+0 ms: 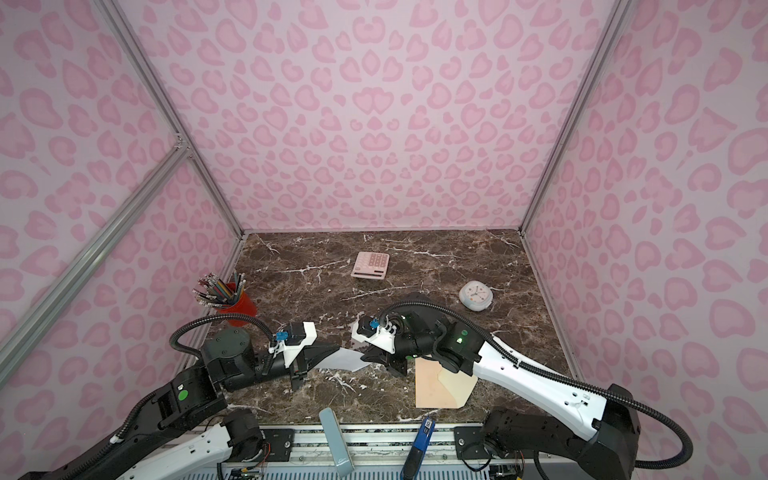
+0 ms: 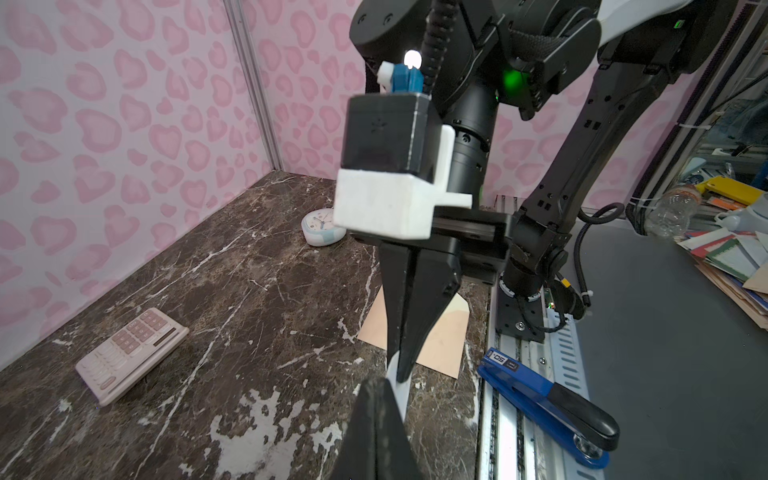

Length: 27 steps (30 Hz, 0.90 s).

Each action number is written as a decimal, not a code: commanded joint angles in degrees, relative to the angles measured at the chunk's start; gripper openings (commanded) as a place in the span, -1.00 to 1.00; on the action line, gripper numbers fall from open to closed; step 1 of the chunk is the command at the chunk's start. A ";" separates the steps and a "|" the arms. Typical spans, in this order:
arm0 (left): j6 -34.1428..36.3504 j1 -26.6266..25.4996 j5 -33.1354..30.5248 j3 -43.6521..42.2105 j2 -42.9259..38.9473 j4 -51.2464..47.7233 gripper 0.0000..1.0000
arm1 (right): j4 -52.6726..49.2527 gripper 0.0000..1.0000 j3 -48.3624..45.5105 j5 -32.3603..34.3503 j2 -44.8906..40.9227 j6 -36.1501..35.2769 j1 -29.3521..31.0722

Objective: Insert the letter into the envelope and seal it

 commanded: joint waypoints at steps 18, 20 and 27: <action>-0.35 -0.02 0.57 -0.89 0.46 2.93 -0.92 | 1.96 -0.11 -2.25 0.93 -3.86 0.62 -1.06; -0.87 -0.02 1.38 -1.28 1.19 3.89 -0.91 | 3.51 -0.06 -1.19 -1.04 -3.61 1.22 -0.87; -2.77 -0.35 3.42 -2.26 3.55 7.94 -0.91 | 5.97 0.02 4.49 -4.18 1.02 1.39 1.98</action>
